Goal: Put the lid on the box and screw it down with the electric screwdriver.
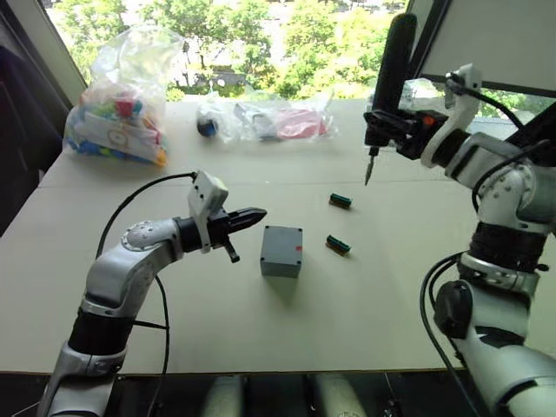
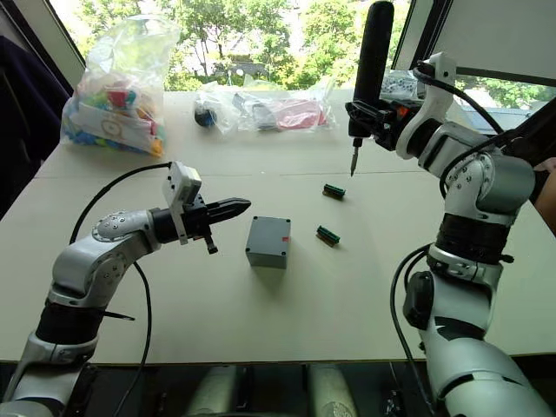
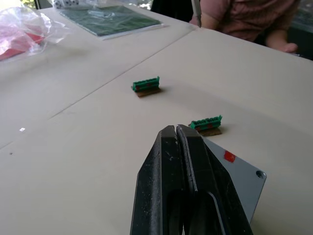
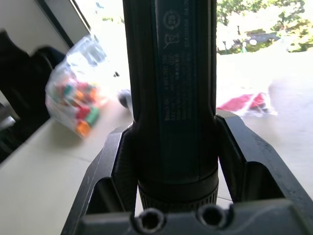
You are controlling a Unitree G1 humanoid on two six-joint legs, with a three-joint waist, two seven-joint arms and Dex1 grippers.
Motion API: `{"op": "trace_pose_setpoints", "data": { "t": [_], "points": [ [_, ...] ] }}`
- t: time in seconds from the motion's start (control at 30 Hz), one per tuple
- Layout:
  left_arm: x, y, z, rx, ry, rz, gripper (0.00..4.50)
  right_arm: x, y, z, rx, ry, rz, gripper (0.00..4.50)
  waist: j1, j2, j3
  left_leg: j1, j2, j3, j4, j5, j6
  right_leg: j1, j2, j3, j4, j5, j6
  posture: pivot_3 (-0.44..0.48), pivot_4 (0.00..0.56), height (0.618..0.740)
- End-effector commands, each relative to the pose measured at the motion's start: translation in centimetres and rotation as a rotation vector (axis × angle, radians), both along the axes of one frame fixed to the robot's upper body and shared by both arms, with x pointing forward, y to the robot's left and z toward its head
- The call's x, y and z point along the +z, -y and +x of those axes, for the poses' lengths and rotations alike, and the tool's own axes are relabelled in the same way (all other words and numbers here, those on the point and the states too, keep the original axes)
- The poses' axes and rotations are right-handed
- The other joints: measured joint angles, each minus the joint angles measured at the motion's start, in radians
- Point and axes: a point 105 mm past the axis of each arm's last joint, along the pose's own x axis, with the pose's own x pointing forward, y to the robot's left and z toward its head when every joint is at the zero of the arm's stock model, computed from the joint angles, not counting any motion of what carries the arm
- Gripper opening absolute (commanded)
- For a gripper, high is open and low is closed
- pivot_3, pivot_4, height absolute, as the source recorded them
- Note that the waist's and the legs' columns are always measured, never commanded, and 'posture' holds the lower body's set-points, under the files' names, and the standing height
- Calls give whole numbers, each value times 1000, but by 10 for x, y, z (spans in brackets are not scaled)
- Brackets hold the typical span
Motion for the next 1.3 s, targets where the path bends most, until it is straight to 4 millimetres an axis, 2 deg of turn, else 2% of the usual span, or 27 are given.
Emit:
{"op": "trace_pose_setpoints", "data": {
  "t": [0.03, 0.1, 0.17, 0.23, 0.37, 0.5, 0.73, 0.9, 1.17, 1.3],
  "points": [
    [4, 5, -3, -14, -6, 50, 0, 17, -24, -24, 38, 103, 95, 1850, -3, 0, 0, 0, 0, 0, 0, 0, 0, 0, 0, 0, 1, 0, 0, 0, 150, 740],
    [2, 9, -9, -38, -14, 72, 0, 5, -36, -27, 11, 112, 52, 1850, -3, 0, 0, 0, 0, 0, 0, 0, 0, 0, 0, 0, 1, 0, 0, 0, 150, 740],
    [-2, 13, -10, -38, -13, 97, 0, -10, -32, -22, -95, 122, 14, 1850, -3, 0, 0, 0, 0, 0, -1, 0, 0, 0, 0, -1, 1, 0, 0, 0, 150, 740],
    [-2, 13, -3, 11, 3, 84, 0, -17, -33, -23, -126, 158, -6, 1850, -4, 0, 0, 0, 0, 0, -1, 0, 0, 0, 0, 0, 0, 0, 0, 0, 150, 740],
    [-14, 20, -8, -35, 1, 133, 0, -32, -47, -30, -78, 231, -86, 1850, -11, 0, 0, 1, -1, 1, -1, 0, 0, -1, 1, 0, 1, 0, 0, 0, 150, 740],
    [-28, 23, -10, -79, -43, 157, 0, -39, -64, -39, 11, 251, -60, 1850, -20, 0, 0, 4, 1, 2, -3, 0, 0, -1, 2, 0, 3, 0, 0, 0, 150, 740],
    [-38, 23, -12, -123, -115, 103, 0, -58, -96, -59, 127, 259, -34, 1850, -24, 0, 0, 4, 0, 1, -2, 0, 0, 0, 2, 0, 4, -1, -1, 0, 150, 740],
    [-41, 22, -15, -135, -130, 114, 0, -60, -103, -57, 115, 262, -28, 1850, -23, 0, 0, 4, 0, 1, -2, 0, 0, 0, 2, 1, 5, -1, -1, 0, 150, 740],
    [-44, 17, -16, -135, -141, 129, 0, -59, -98, -43, 51, 287, -38, 1850, -25, 0, 0, 4, 0, 1, -2, 0, 0, 0, 2, 1, 5, -1, -1, 0, 150, 740],
    [-44, 16, -16, -132, -139, 131, 0, -65, -99, -40, 43, 286, -61, 1850, -26, 0, 0, 4, 0, 1, -2, 0, 0, 0, 2, 1, 5, -1, -1, 0, 150, 740]
  ]
}}
